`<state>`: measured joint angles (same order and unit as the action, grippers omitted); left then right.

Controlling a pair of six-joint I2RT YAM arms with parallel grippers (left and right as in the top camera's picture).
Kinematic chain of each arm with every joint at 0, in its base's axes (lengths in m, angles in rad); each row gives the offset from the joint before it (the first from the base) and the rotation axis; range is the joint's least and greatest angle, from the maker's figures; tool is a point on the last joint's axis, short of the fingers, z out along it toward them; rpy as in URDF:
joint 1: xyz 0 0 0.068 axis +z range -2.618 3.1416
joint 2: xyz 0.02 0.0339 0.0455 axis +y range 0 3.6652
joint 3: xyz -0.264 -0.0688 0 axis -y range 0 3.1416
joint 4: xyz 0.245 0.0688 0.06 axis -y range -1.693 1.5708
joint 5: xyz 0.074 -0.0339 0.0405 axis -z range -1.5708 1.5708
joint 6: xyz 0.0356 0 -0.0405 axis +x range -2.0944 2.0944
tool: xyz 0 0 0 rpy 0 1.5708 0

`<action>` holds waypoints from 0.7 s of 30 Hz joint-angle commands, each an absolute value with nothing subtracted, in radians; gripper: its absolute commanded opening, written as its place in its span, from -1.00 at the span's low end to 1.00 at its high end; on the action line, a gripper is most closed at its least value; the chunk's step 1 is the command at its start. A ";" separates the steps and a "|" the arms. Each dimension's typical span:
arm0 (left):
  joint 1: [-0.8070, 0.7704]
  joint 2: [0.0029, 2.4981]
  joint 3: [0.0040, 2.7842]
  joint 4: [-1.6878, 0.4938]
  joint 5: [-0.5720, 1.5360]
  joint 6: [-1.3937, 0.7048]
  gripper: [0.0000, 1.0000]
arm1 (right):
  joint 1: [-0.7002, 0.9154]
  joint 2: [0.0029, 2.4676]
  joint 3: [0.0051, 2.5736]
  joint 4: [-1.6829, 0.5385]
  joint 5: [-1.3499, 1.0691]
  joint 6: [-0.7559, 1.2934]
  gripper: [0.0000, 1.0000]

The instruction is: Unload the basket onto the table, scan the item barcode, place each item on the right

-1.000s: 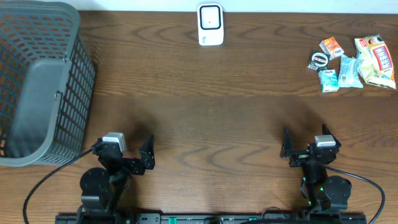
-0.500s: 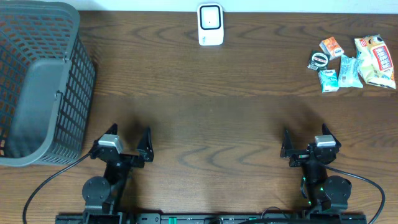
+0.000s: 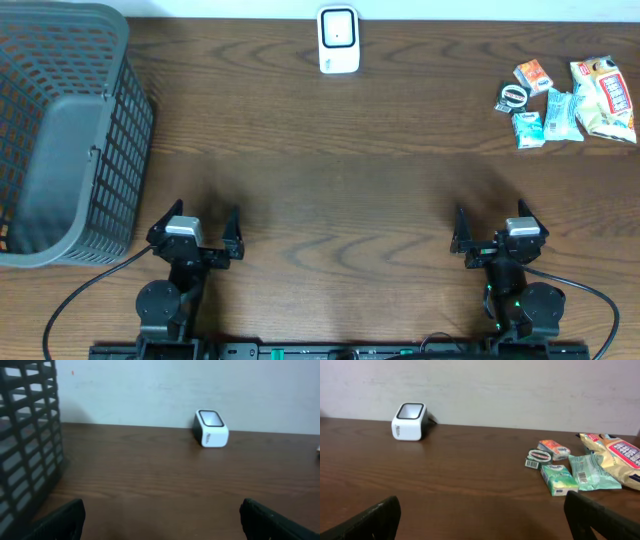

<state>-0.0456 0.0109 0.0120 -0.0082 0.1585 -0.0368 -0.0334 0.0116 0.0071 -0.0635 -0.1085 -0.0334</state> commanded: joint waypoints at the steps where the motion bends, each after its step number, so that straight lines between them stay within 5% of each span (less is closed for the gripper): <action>1: -0.017 0.001 0.004 -0.060 0.159 -0.004 0.96 | -0.039 0.006 0.006 -0.068 -0.114 -0.023 0.99; 21: -0.010 0.001 0.004 -0.064 0.140 -0.004 0.96 | -0.039 0.006 0.006 -0.068 -0.114 -0.023 0.99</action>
